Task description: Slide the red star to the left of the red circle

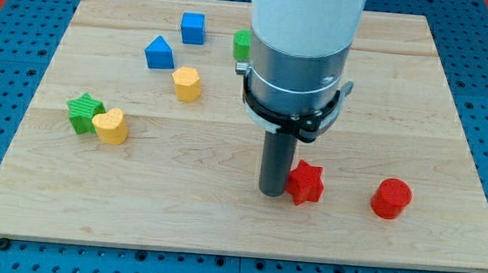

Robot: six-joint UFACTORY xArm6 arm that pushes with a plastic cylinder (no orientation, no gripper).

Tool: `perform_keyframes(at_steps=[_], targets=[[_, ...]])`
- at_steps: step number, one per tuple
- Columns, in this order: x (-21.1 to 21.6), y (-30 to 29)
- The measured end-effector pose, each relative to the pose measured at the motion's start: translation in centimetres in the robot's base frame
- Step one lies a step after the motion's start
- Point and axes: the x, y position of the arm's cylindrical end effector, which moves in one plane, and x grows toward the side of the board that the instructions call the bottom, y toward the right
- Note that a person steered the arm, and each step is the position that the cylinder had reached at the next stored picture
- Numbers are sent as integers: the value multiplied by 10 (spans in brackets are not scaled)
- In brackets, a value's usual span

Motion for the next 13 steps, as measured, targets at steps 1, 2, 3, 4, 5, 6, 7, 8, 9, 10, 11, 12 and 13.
perform_keyframes(at_steps=[1, 2, 3, 4, 5, 6, 7, 8, 9, 10, 11, 12, 13], targets=[[0, 20], [0, 29], [0, 22], [-1, 4], [-15, 1], [-24, 2], [-27, 16], [-27, 40], [-27, 57], [-27, 59], [-27, 57], [-26, 70], [-26, 65]])
